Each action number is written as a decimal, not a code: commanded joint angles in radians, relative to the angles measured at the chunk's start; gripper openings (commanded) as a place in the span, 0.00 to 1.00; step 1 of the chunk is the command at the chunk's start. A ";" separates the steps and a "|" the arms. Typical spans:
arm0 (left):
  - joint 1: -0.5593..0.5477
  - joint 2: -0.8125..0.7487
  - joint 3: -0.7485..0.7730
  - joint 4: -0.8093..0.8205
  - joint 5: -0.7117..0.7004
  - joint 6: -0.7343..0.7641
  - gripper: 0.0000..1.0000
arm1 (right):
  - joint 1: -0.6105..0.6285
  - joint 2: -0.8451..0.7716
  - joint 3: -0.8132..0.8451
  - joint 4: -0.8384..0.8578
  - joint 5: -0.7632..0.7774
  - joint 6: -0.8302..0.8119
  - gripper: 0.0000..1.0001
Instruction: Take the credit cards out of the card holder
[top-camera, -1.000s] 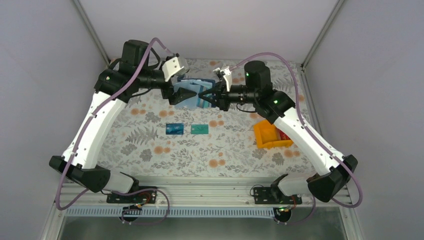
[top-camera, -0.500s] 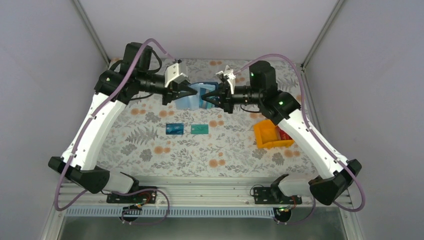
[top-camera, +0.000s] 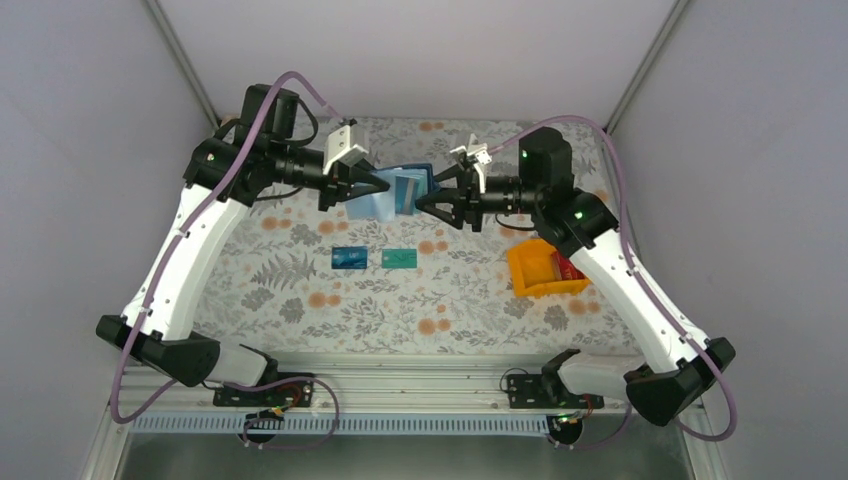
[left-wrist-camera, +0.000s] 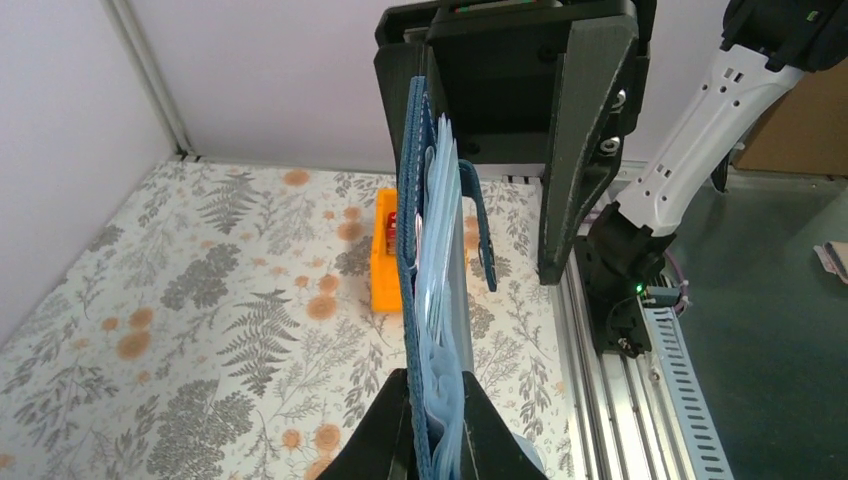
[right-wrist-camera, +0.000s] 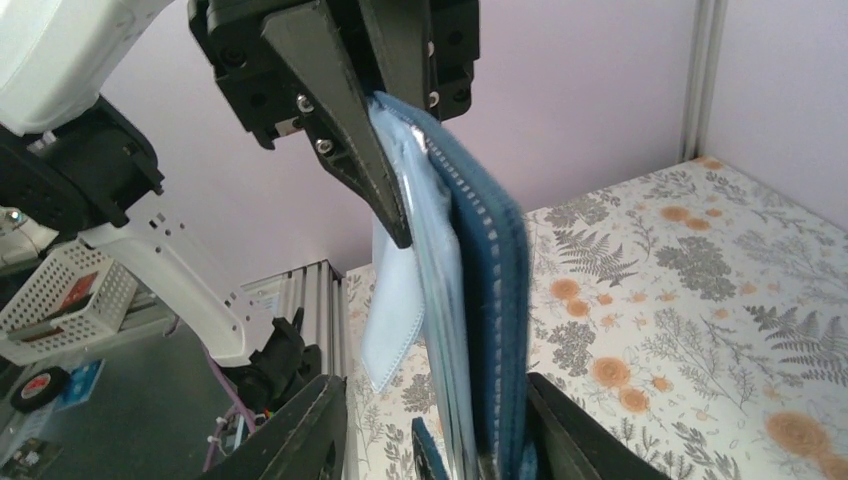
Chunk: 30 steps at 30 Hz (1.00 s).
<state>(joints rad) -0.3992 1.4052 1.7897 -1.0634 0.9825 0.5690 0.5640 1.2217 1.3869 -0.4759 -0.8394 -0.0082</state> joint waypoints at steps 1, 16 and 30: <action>0.007 -0.009 0.025 0.006 0.044 0.022 0.02 | -0.006 0.006 -0.017 0.062 -0.077 0.036 0.48; 0.024 -0.033 0.002 0.086 -0.133 -0.074 0.44 | -0.031 0.059 0.047 -0.008 0.192 0.143 0.04; 0.037 -0.041 -0.062 0.112 -0.128 -0.100 0.60 | 0.096 0.344 0.252 -0.438 1.135 0.304 0.04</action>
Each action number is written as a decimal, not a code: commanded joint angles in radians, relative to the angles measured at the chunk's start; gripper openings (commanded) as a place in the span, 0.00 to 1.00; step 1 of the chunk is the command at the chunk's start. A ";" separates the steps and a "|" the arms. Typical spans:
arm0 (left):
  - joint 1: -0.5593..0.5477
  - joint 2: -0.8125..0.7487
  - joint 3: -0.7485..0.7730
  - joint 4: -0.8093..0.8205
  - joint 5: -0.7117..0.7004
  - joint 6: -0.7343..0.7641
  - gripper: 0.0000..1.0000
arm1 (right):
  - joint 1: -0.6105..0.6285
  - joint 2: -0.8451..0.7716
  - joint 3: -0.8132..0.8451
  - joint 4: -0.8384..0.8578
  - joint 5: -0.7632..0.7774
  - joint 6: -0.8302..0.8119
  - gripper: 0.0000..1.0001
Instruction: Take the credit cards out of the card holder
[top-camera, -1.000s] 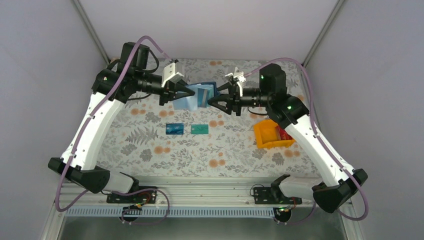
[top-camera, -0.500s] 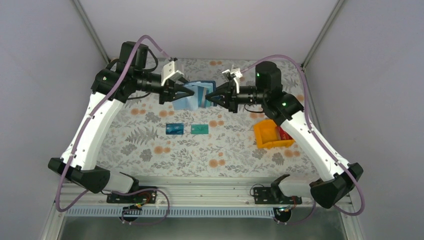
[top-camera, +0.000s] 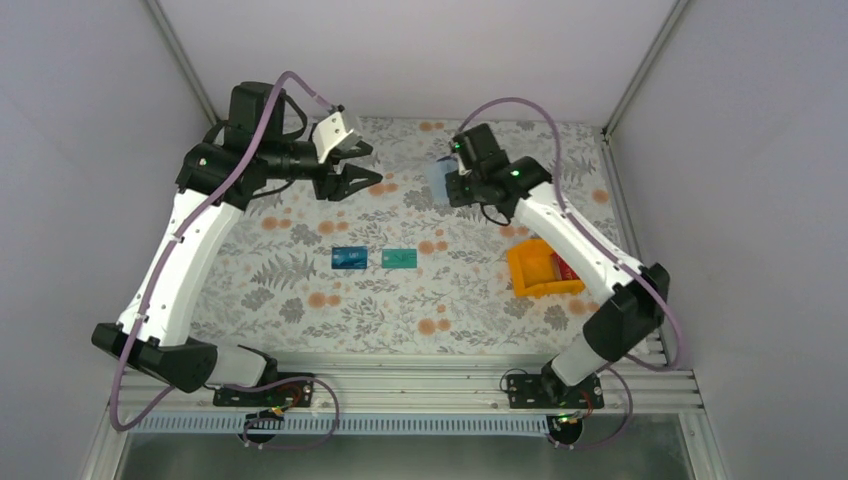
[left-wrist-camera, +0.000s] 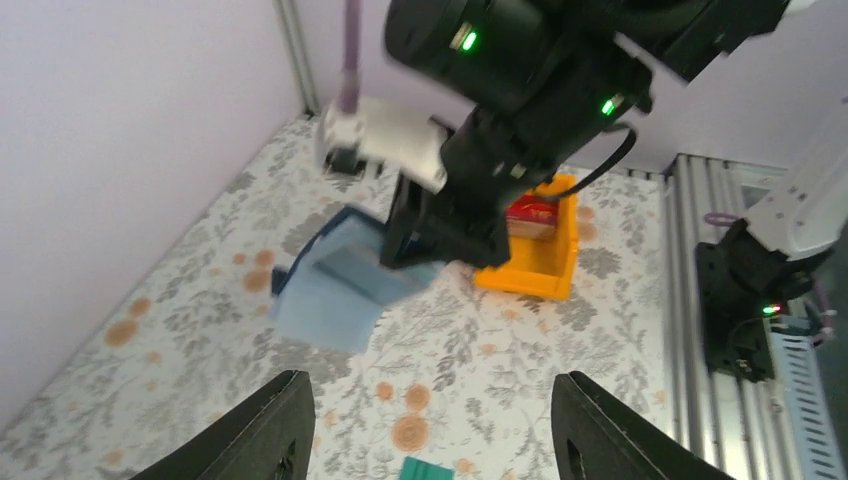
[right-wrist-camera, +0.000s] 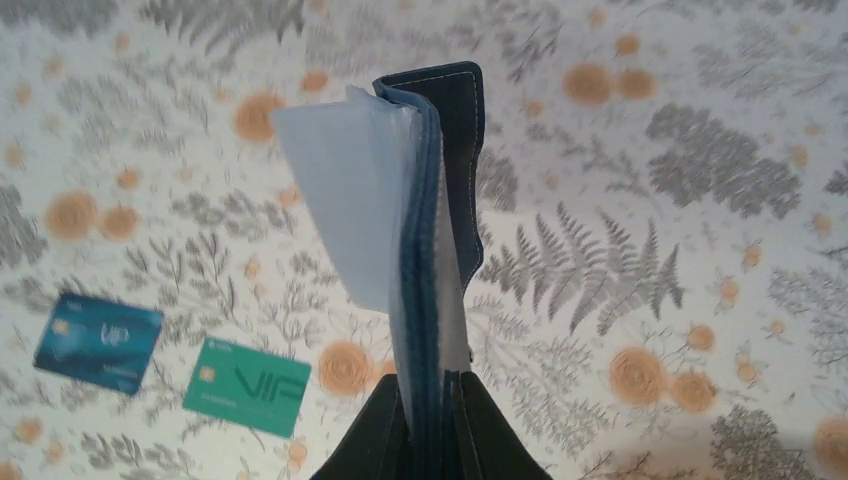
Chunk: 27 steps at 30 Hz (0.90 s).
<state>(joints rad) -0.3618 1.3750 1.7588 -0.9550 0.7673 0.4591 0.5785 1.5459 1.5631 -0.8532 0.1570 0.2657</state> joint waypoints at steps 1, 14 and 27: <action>0.000 -0.009 -0.043 0.002 0.107 0.008 0.59 | 0.095 0.027 0.082 -0.046 0.095 0.027 0.04; 0.000 0.032 -0.189 0.108 0.347 -0.164 0.32 | 0.109 -0.042 0.070 0.244 -0.583 -0.027 0.04; 0.016 0.027 -0.156 0.101 0.195 -0.145 0.25 | 0.066 -0.172 -0.019 0.368 -0.866 -0.147 0.04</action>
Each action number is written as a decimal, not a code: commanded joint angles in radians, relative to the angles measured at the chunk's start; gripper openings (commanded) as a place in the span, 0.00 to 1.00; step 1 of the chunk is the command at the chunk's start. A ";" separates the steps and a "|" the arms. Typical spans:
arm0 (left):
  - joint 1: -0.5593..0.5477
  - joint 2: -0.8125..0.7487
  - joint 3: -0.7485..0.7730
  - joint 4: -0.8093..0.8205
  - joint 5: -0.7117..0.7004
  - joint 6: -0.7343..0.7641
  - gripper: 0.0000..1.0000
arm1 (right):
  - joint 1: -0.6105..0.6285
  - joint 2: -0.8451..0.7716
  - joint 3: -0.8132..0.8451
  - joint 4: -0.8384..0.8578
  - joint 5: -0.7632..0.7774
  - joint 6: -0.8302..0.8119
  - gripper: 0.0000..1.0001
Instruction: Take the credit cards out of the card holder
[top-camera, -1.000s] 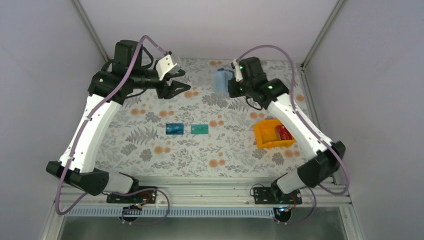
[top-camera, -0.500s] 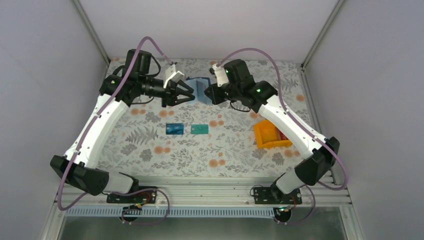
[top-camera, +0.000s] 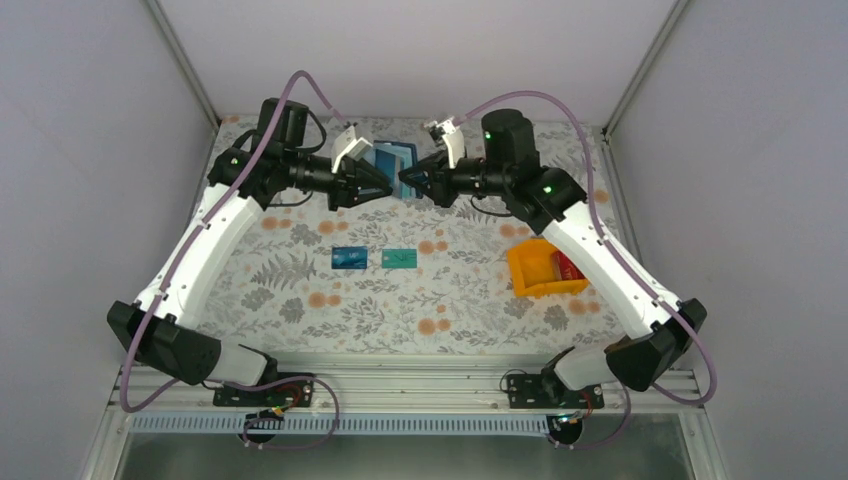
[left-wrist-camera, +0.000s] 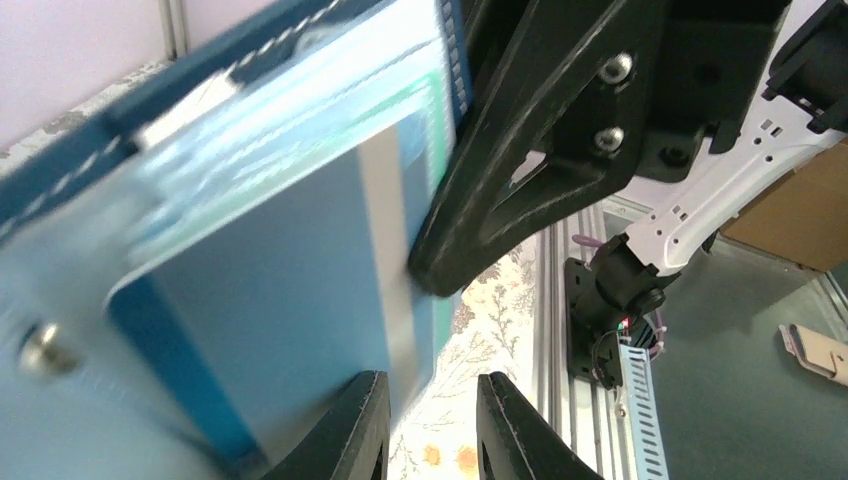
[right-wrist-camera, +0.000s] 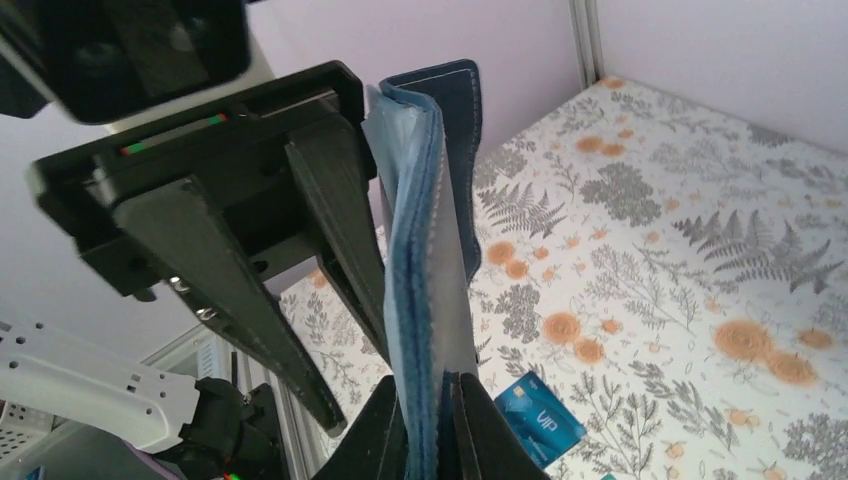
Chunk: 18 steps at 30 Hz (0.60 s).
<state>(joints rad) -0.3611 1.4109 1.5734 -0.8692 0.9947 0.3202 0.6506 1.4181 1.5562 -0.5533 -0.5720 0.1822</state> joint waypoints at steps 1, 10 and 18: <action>0.019 -0.011 0.036 0.014 -0.036 -0.004 0.25 | -0.007 -0.053 -0.017 0.068 -0.145 -0.076 0.04; 0.042 -0.011 0.050 0.008 0.023 -0.002 0.28 | -0.014 -0.108 -0.052 0.079 -0.271 -0.137 0.04; 0.047 -0.017 0.069 -0.012 0.062 0.016 0.29 | -0.014 -0.123 -0.076 0.070 -0.356 -0.187 0.04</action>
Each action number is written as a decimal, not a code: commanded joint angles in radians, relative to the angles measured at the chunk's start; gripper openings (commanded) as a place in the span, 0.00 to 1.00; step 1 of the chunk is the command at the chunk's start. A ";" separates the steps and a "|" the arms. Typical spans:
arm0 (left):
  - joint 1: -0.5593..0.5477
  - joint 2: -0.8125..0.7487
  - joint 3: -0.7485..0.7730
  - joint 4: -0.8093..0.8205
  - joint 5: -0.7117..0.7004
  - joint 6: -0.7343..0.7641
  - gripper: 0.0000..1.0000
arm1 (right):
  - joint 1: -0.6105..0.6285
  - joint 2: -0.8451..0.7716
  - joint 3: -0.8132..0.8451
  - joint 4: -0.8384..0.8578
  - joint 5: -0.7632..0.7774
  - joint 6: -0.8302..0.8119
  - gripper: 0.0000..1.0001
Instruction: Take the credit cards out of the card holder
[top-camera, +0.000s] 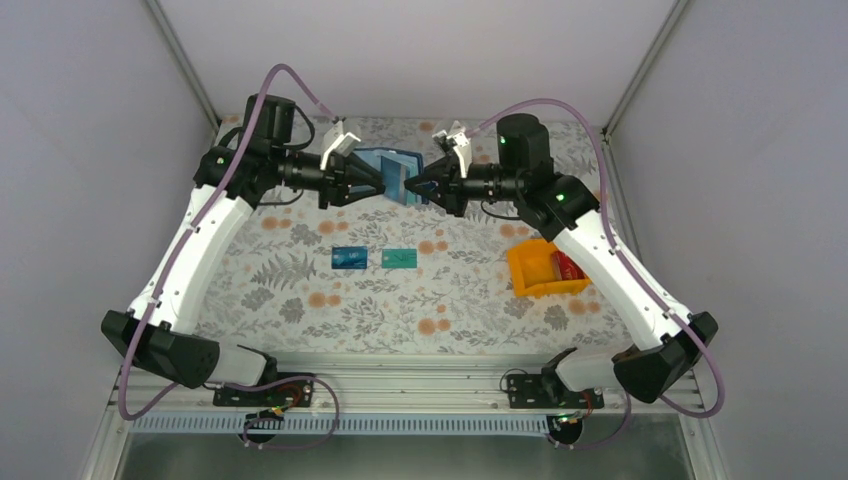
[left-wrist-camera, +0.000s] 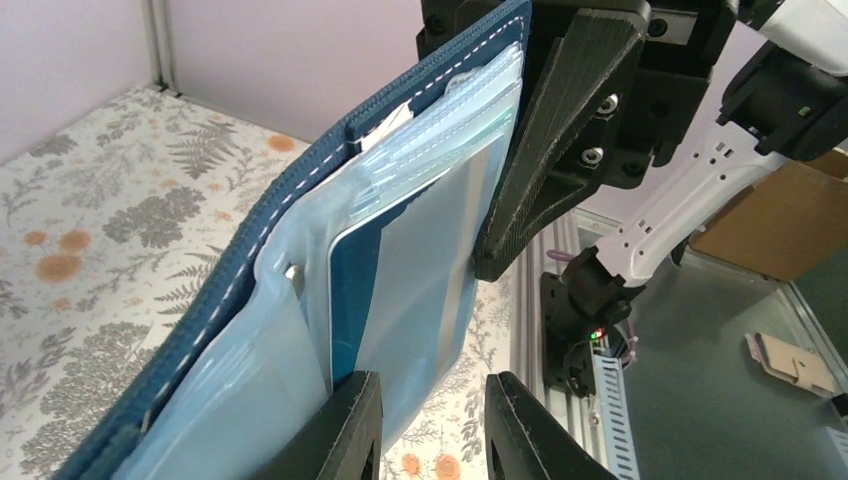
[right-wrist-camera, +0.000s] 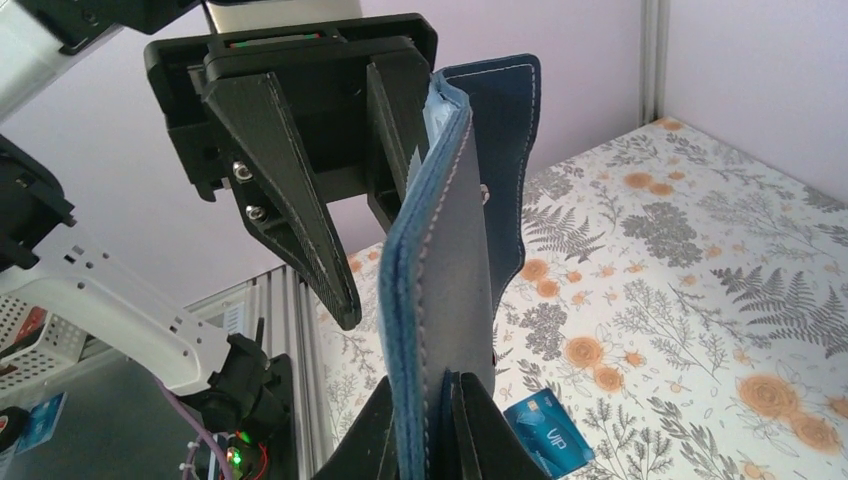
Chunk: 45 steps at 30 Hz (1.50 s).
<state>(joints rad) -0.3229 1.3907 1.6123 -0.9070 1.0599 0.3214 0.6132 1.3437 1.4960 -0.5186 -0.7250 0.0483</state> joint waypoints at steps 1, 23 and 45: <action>0.011 0.003 0.032 0.024 0.002 0.018 0.29 | 0.025 -0.054 -0.024 0.033 -0.212 -0.063 0.04; 0.024 -0.014 0.050 -0.016 0.008 0.067 0.29 | 0.012 -0.106 -0.018 0.027 -0.313 -0.122 0.04; -0.003 -0.029 0.036 -0.097 0.126 0.188 0.18 | -0.004 -0.049 -0.023 0.102 -0.307 -0.053 0.04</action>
<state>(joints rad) -0.3145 1.3563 1.6508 -0.9890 1.1576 0.4500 0.5968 1.2816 1.4548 -0.5026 -0.9257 -0.0196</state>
